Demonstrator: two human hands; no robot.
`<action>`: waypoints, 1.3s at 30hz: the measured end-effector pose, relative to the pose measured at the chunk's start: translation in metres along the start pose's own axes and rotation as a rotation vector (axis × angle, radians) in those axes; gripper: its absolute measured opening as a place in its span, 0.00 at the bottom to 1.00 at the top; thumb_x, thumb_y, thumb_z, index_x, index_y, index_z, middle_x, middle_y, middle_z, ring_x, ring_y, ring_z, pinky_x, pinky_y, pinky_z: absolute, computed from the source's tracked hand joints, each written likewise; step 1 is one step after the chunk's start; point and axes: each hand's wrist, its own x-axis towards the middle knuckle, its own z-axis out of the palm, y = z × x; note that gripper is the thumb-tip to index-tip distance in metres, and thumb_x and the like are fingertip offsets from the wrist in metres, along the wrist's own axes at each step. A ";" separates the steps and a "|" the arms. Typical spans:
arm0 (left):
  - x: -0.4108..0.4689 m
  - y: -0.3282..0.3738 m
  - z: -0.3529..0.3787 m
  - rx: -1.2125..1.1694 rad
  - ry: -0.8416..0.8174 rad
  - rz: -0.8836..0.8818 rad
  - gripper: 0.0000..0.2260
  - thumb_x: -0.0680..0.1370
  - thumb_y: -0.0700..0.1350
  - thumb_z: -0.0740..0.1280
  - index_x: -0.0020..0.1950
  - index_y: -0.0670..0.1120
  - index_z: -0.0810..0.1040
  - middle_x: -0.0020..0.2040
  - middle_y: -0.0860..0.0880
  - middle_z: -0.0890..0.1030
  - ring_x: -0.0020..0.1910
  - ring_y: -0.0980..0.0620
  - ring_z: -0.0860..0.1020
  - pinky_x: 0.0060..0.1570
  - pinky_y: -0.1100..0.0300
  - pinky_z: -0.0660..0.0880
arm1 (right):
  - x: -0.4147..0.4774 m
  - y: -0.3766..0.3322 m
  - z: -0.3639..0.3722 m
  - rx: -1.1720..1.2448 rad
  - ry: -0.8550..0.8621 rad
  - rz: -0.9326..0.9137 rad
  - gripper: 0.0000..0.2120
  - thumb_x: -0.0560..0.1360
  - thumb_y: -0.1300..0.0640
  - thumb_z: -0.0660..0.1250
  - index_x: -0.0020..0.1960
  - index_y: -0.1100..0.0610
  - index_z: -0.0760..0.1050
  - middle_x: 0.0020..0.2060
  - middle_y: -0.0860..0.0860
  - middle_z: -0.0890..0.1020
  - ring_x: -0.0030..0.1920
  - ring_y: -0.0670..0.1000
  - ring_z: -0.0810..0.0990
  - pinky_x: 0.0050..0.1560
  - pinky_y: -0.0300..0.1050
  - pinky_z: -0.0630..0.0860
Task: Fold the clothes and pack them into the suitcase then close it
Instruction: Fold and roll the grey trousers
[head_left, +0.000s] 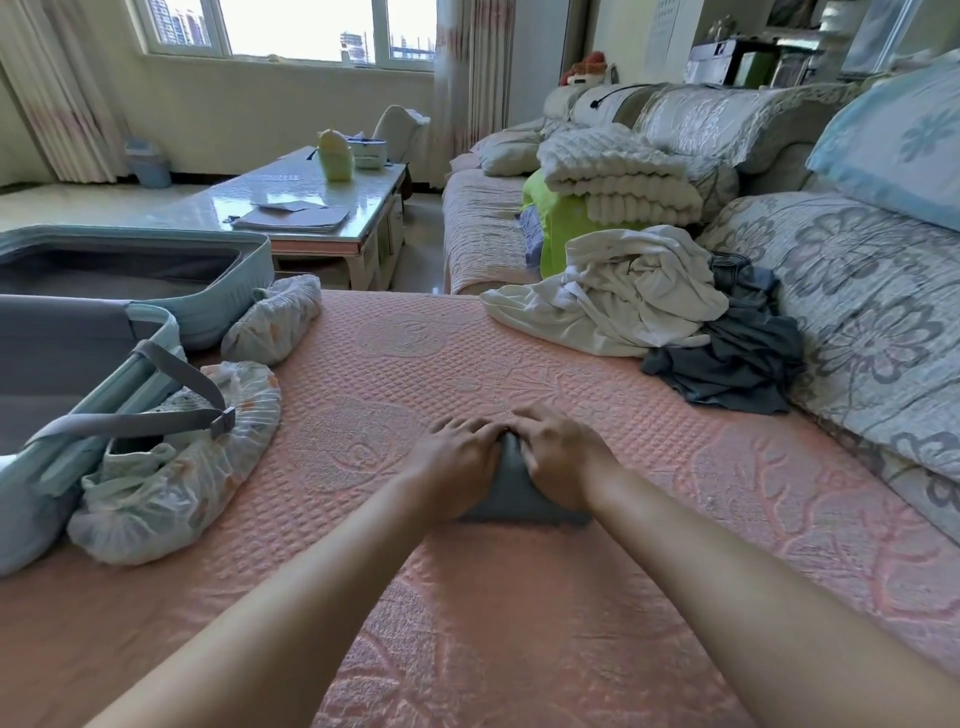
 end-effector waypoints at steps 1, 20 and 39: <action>-0.001 -0.004 0.003 -0.029 -0.041 -0.043 0.20 0.85 0.53 0.49 0.76 0.52 0.63 0.75 0.52 0.67 0.73 0.50 0.65 0.73 0.55 0.57 | 0.001 0.001 0.006 0.020 -0.037 0.004 0.20 0.82 0.54 0.56 0.73 0.53 0.71 0.72 0.50 0.71 0.71 0.54 0.70 0.70 0.51 0.68; -0.037 -0.028 0.005 0.031 0.038 0.169 0.31 0.77 0.60 0.54 0.76 0.48 0.66 0.75 0.49 0.68 0.74 0.47 0.65 0.73 0.51 0.61 | -0.020 0.015 0.014 -0.172 0.126 -0.292 0.21 0.77 0.49 0.61 0.69 0.50 0.76 0.62 0.54 0.79 0.59 0.59 0.79 0.50 0.55 0.81; -0.080 -0.117 -0.049 -0.024 0.034 0.015 0.27 0.71 0.34 0.65 0.70 0.47 0.73 0.65 0.50 0.78 0.63 0.48 0.78 0.62 0.55 0.73 | -0.001 -0.116 0.024 -0.379 0.174 -0.324 0.21 0.73 0.59 0.54 0.59 0.61 0.79 0.46 0.56 0.83 0.36 0.59 0.83 0.29 0.50 0.79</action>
